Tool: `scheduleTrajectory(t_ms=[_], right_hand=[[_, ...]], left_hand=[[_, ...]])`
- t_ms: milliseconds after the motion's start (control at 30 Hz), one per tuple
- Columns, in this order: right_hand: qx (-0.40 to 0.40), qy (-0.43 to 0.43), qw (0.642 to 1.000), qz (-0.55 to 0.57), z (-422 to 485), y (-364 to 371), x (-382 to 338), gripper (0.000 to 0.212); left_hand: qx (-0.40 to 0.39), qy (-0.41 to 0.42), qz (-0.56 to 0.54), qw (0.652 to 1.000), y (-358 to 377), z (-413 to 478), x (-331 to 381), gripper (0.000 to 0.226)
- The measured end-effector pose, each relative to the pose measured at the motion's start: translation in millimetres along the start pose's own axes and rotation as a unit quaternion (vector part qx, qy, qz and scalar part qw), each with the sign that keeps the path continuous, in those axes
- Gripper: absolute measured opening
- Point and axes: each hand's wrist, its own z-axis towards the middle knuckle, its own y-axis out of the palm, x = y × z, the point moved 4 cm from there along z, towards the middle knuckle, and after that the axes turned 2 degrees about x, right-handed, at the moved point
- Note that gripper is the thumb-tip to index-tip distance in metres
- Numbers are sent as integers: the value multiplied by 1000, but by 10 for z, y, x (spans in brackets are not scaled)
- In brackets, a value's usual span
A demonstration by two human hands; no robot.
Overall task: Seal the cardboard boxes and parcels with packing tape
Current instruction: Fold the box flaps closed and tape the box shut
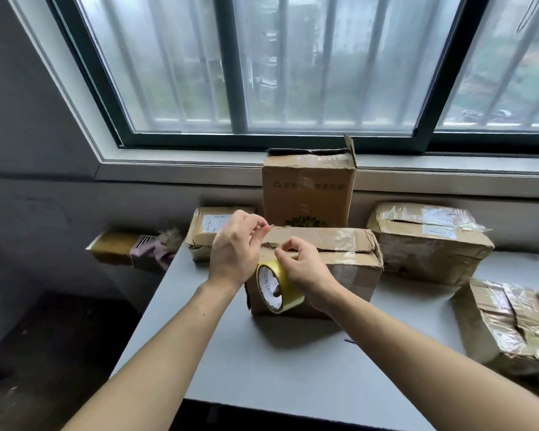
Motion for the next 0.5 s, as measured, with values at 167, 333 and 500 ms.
scheduleTrajectory(t_ms=[167, 333, 500], right_hand=[[49, 69, 995, -59, -43, -132, 261, 15], [67, 92, 993, -22, -104, -322, 242, 16], [85, 78, 992, -53, -176, -456, 239, 15]], left_hand=[[-94, -182, -129, 970, 117, 167, -248, 39], [-403, -56, 42, 912, 616, 273, -500, 79], [-538, 37, 177, 824, 898, 366, -605, 129]])
